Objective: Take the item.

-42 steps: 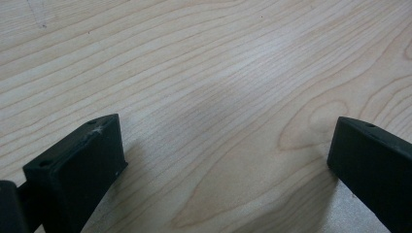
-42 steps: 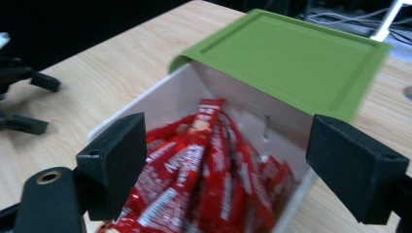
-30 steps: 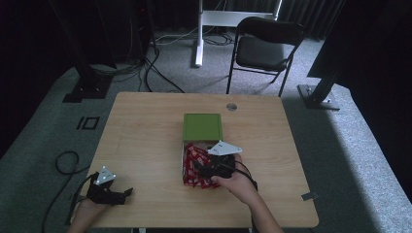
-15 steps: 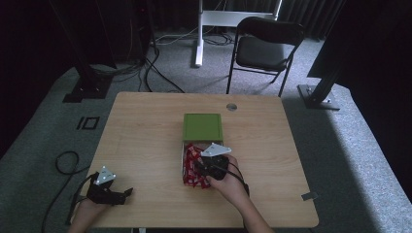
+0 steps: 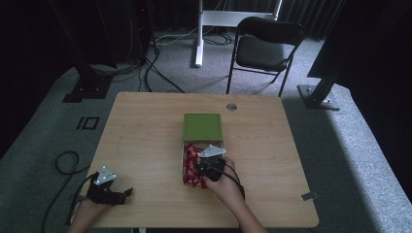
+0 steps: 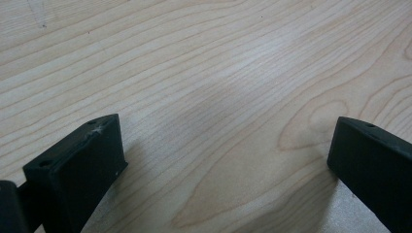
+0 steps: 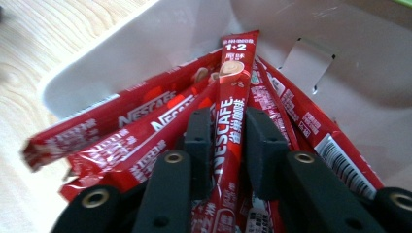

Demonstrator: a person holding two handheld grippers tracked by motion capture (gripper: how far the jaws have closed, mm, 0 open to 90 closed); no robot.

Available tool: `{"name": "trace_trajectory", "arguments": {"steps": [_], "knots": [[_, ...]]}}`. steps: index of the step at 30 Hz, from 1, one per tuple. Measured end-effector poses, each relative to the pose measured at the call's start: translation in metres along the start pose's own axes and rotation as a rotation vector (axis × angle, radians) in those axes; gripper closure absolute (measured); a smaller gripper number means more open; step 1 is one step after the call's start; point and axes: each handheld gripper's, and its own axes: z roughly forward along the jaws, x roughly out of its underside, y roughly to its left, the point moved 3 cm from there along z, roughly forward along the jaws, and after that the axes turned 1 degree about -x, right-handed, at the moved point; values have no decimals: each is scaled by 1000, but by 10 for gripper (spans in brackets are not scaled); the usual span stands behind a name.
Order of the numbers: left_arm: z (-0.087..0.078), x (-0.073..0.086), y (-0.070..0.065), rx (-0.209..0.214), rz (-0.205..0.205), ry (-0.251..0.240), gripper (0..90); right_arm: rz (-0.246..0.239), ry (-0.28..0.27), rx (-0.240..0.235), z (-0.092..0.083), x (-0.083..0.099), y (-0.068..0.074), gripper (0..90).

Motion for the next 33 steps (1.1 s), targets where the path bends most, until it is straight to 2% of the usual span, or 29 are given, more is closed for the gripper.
{"name": "trace_trajectory", "arguments": {"steps": [1,4,10,22,25,32,33], "knots": [[0,0,0,0,0,0,8,3,-1,6,2,1,0,788],[0,0,0,0,-1,0,8,-8,-3,9,1,0,1,814],[0,0,0,0,0,0,8,10,-32,-7,-6,-2,0,819],[0,0,0,0,0,0,8,16,-54,-47,-26,-4,-1,823],[0,0,0,0,0,0,7,36,-62,-72,-32,-5,0,823],[0,0,0,0,0,0,7,4,-85,-88,-44,-6,0,823],[0,0,0,0,-1,0,7,11,-93,-93,-46,-7,1,824]]}}
